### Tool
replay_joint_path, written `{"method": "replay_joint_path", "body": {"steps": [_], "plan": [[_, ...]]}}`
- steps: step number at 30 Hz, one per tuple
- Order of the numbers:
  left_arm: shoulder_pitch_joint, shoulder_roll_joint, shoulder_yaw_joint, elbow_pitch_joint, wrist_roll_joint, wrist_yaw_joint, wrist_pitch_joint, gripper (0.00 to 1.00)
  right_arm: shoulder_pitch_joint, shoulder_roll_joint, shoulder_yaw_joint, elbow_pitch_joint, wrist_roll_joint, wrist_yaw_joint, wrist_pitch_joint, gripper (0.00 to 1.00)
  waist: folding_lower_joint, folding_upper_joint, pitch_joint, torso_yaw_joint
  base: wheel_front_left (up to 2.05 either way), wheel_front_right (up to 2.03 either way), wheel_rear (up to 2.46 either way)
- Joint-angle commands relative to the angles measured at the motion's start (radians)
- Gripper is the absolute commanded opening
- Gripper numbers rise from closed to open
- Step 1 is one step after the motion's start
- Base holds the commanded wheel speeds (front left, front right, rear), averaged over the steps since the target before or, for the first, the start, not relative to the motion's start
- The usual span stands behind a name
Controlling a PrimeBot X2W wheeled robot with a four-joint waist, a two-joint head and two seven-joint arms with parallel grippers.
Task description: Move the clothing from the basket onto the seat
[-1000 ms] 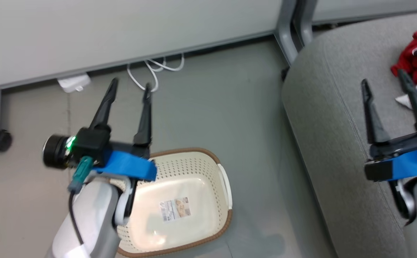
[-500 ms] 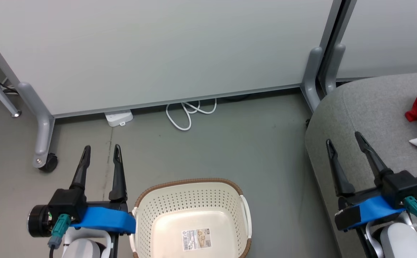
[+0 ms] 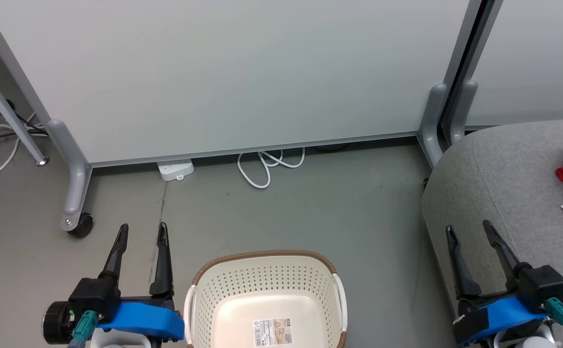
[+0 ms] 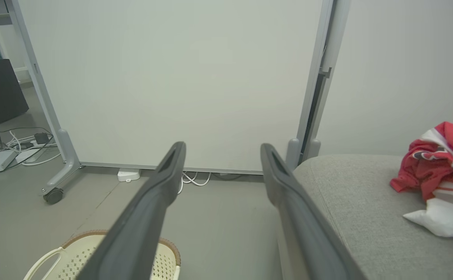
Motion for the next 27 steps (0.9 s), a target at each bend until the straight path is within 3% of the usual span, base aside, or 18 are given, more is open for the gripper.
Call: {"method": "replay_joint_path", "body": {"steps": [1, 13, 14, 19, 27], "plan": [[0.008, -0.003, 0.006, 0.004, 0.004, -0.005, -0.002, 1.0, 0.016, 0.005, -0.003, 0.003, 0.004, 0.0, -0.001, 1.0, 0.0002, -0.0001, -0.002, -0.001, 0.0, 0.0, 0.0], [0.001, -0.003, -0.015, 0.017, -0.008, 0.003, -0.002, 1.0, 0.01, 0.012, 0.0, 0.008, 0.004, 0.0, -0.001, 1.0, 0.0002, -0.0001, -0.006, -0.004, 0.0, 0.0, 0.0], [0.002, -0.002, -0.013, 0.017, -0.008, 0.001, 0.0, 0.0, 0.003, 0.007, 0.0, 0.008, 0.003, 0.0, 0.0, 0.0, 0.0002, -0.0001, -0.006, -0.004, 0.0, 0.0, 0.0], [0.029, -0.002, -0.011, 0.06, -0.019, 0.001, 0.01, 0.0, 0.016, 0.012, 0.0, 0.049, 0.014, 0.0, 0.007, 0.0, 0.0002, -0.0001, -0.006, -0.005, 0.0, 0.0, 0.0], [0.017, -0.003, 0.011, 0.056, -0.176, -0.004, 0.053, 0.0, 0.006, 0.016, -0.015, 0.046, 0.181, 0.0, 0.053, 0.0, 0.0002, -0.0001, -0.007, -0.007, 0.0, 0.0, 0.0]]}}
